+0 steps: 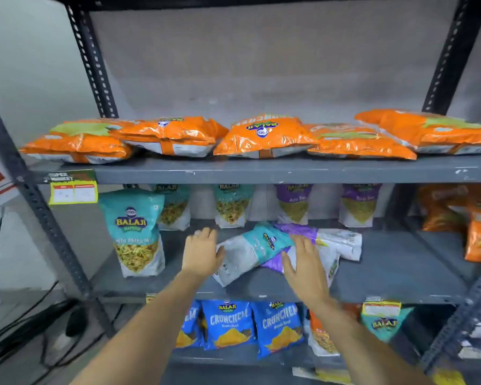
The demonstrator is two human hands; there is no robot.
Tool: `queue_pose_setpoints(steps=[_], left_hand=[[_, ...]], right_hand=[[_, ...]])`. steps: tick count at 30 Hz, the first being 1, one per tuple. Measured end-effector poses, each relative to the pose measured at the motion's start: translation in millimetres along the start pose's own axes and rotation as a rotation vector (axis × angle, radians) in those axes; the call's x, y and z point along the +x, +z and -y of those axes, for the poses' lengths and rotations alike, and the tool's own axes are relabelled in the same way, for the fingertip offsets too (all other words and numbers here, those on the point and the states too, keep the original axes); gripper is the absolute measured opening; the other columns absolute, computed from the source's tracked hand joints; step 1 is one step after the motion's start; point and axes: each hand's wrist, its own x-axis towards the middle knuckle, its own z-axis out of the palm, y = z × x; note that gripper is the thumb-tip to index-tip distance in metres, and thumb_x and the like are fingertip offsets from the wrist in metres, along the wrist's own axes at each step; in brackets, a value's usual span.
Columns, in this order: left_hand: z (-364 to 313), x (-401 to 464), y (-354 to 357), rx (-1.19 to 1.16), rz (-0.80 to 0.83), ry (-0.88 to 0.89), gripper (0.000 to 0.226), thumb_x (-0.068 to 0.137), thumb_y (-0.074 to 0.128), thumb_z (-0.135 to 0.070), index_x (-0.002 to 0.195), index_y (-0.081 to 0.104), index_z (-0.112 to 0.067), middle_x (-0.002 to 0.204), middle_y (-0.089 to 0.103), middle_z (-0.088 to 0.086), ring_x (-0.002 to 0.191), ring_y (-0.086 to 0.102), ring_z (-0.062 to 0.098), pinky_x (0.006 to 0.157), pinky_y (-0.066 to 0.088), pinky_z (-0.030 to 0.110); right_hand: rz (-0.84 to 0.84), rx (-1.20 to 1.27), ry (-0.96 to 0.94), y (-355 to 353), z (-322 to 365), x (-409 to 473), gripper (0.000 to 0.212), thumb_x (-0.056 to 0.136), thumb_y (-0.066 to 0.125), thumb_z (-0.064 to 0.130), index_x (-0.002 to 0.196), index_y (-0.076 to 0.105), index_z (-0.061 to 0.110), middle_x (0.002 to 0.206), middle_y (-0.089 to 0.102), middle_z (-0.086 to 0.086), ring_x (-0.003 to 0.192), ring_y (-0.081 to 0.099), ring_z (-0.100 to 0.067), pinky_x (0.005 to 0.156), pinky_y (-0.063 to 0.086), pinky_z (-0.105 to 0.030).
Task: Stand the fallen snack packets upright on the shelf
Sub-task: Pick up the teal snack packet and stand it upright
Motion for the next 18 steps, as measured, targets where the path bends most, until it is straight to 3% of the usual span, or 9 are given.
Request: queue_pose_setpoints(steps=[3, 7, 8, 10, 12, 14, 18], left_hand=[[10.8, 12.9, 40.5, -0.167, 0.206, -0.221, 0.049, 0.096, 0.049, -0.042, 0.13, 0.051, -0.007, 0.131, 0.052, 0.013, 0.121, 0.052, 0.034, 0.096, 0.044, 0.043], [26.8, 37.4, 78.5, -0.424, 0.374, -0.448, 0.071, 0.096, 0.043, -0.055, 0.146, 0.035, -0.004, 0.156, 0.033, 0.016, 0.144, 0.03, 0.035, 0.114, 0.03, 0.044], [30.0, 46.6, 83.9, -0.454, 0.408, -0.509, 0.077, 0.095, 0.041, -0.059, 0.149, 0.031, -0.004, 0.159, 0.029, 0.017, 0.149, 0.023, 0.035, 0.118, 0.024, 0.043], [40.0, 66.5, 100.1, -0.498, 0.458, -0.594, 0.087, 0.092, 0.036, -0.067, 0.152, 0.03, -0.004, 0.161, 0.028, 0.017, 0.152, 0.016, 0.035, 0.121, 0.017, 0.043], [45.6, 84.0, 112.9, -0.548, 0.532, -0.625, 0.085, 0.09, 0.035, -0.071, 0.145, 0.043, -0.006, 0.153, 0.044, 0.017, 0.144, 0.036, 0.035, 0.115, 0.03, 0.041], [51.4, 95.2, 124.4, -0.657, 0.608, -0.618, 0.068, 0.094, 0.045, -0.059, 0.135, 0.056, -0.006, 0.135, 0.06, 0.013, 0.119, 0.059, 0.031, 0.095, 0.047, 0.034], [62.7, 95.0, 133.2, -1.059, 0.633, -0.616, 0.038, 0.089, 0.069, -0.035, 0.116, 0.068, -0.008, 0.118, 0.071, 0.004, 0.093, 0.069, 0.014, 0.072, 0.054, 0.023]], right_hand=[[0.117, 0.014, 0.109, 35.4, -13.6, 17.8, 0.038, 0.094, 0.054, 0.031, 0.125, 0.057, 0.009, 0.122, 0.061, -0.012, 0.111, 0.057, -0.032, 0.09, 0.047, -0.04], [0.364, 0.275, 0.492, 81.7, -20.7, 42.6, 0.033, 0.09, 0.058, 0.043, 0.095, 0.064, 0.01, 0.081, 0.067, -0.008, 0.079, 0.063, -0.03, 0.081, 0.055, -0.042], [0.429, 0.423, 0.625, 88.8, -18.3, 48.5, 0.037, 0.089, 0.059, 0.046, 0.095, 0.064, 0.009, 0.078, 0.063, -0.008, 0.076, 0.06, -0.027, 0.08, 0.056, -0.042], [0.591, 0.744, 0.902, 103.5, -12.8, 54.9, 0.043, 0.087, 0.064, 0.048, 0.109, 0.059, 0.012, 0.093, 0.063, -0.014, 0.087, 0.062, -0.028, 0.08, 0.055, -0.036], [0.674, 0.868, 0.997, 118.2, -7.4, 58.8, 0.054, 0.079, 0.071, 0.053, 0.116, 0.052, 0.018, 0.106, 0.062, -0.015, 0.099, 0.063, -0.029, 0.085, 0.055, -0.035], [0.659, 0.967, 1.029, 138.6, -5.8, 60.5, 0.056, 0.076, 0.075, 0.052, 0.116, 0.052, 0.021, 0.109, 0.059, -0.007, 0.105, 0.058, -0.027, 0.089, 0.053, -0.036], [0.516, 1.13, 1.09, 169.0, -2.0, 58.9, 0.057, 0.074, 0.082, 0.034, 0.124, 0.058, 0.02, 0.12, 0.069, 0.0, 0.111, 0.064, -0.021, 0.091, 0.053, -0.038]])
